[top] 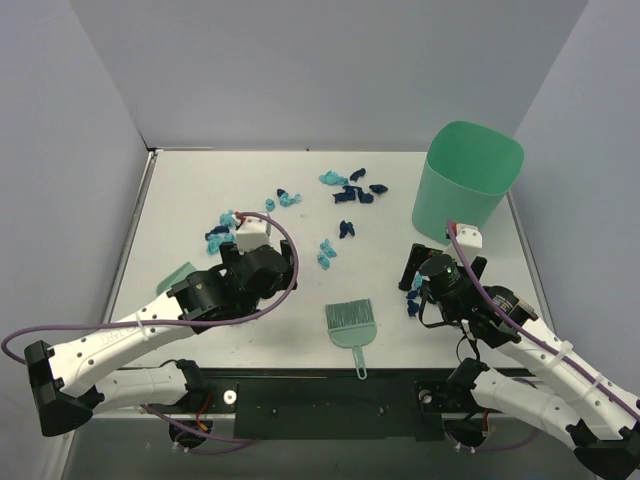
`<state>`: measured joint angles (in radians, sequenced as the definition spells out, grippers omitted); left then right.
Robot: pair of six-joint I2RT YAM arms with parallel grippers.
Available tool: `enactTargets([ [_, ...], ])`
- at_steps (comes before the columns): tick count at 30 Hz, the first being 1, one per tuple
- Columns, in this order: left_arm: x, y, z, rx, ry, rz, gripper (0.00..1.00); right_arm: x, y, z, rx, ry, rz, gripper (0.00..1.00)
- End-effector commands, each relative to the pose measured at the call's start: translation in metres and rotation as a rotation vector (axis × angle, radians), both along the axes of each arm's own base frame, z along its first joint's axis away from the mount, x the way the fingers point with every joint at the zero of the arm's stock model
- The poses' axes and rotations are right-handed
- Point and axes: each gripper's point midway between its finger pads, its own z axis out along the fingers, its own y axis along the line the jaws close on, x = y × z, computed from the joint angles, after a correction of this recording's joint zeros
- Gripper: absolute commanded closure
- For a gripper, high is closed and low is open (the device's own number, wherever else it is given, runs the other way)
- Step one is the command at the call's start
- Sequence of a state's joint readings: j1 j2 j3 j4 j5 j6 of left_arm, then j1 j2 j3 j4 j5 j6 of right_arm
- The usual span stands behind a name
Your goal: Sweep away the paper scraps from the table
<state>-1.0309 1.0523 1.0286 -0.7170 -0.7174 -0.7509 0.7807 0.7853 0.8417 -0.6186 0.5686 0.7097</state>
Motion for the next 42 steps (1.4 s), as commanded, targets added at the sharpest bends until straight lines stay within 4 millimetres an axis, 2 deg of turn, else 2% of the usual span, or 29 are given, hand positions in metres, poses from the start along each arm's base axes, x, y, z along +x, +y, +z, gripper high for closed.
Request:
enactTargets([
  [1, 0.001, 0.009, 0.014, -0.023, -0.018, 0.038, 0.02, 0.0, -0.006, 0.009, -0.02, -0.019, -0.018, 0.01],
  [6, 0.001, 0.011, 0.011, -0.008, -0.002, 0.046, 0.02, -0.001, -0.006, 0.007, -0.025, -0.011, -0.016, 0.01],
  [10, -0.002, 0.008, 0.0, -0.009, 0.036, 0.047, 0.02, -0.002, -0.004, 0.001, -0.031, 0.008, -0.007, 0.01],
  [25, -0.011, 0.017, -0.024, -0.038, 0.1, 0.096, 0.01, -0.009, 0.063, -0.055, -0.045, 0.152, 0.173, 0.15],
  [30, 0.004, 0.054, -0.038, -0.015, 0.129, 0.226, 0.0, -0.011, 0.068, -0.068, -0.043, 0.178, 0.184, 0.16],
  [31, 0.008, 0.061, -0.044, -0.011, 0.139, 0.25, 0.0, -0.01, 0.069, -0.067, -0.04, 0.175, 0.184, 0.16],
  [32, 0.014, 0.074, -0.051, -0.014, 0.168, 0.295, 0.05, -0.01, 0.068, -0.067, -0.038, 0.172, 0.185, 0.16],
  [35, 0.023, 0.091, -0.069, -0.041, 0.225, 0.354, 0.07, -0.009, 0.068, -0.064, -0.041, 0.161, 0.189, 0.16],
  [36, 0.028, 0.104, -0.072, -0.045, 0.234, 0.399, 0.08, -0.009, 0.068, -0.062, -0.038, 0.157, 0.19, 0.16],
  [39, 0.032, 0.13, -0.091, -0.036, 0.281, 0.504, 0.11, -0.008, 0.068, -0.061, -0.032, 0.146, 0.196, 0.16],
  [42, 0.031, 0.156, -0.097, -0.032, 0.3, 0.618, 0.14, -0.009, 0.073, -0.061, -0.015, 0.147, 0.213, 0.16],
])
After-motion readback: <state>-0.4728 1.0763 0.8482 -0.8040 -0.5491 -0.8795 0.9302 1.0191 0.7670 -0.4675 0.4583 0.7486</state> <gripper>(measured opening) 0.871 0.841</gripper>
